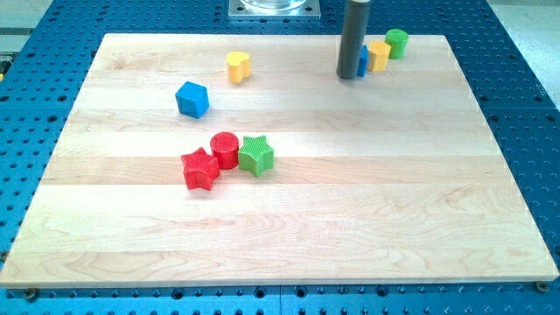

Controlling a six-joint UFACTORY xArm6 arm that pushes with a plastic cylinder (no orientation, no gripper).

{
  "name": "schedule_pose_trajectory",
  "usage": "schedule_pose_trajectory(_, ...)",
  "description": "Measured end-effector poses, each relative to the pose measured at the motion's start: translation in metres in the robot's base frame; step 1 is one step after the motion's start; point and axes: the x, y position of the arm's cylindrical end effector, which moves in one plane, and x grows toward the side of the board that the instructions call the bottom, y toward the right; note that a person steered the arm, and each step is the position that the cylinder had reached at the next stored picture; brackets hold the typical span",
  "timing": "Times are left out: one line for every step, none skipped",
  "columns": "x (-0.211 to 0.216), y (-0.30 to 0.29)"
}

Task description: Move the yellow heart into the blue triangle

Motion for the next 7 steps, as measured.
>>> schedule_pose_trajectory(-0.005,0.002)
schedule_pose_trajectory(0.026,-0.064)
schedule_pose_trajectory(0.052,-0.175)
schedule_pose_trajectory(0.037,-0.239)
schedule_pose_trajectory(0.002,-0.203)
schedule_pose_trajectory(-0.02,-0.136)
schedule_pose_trajectory(-0.021,-0.064)
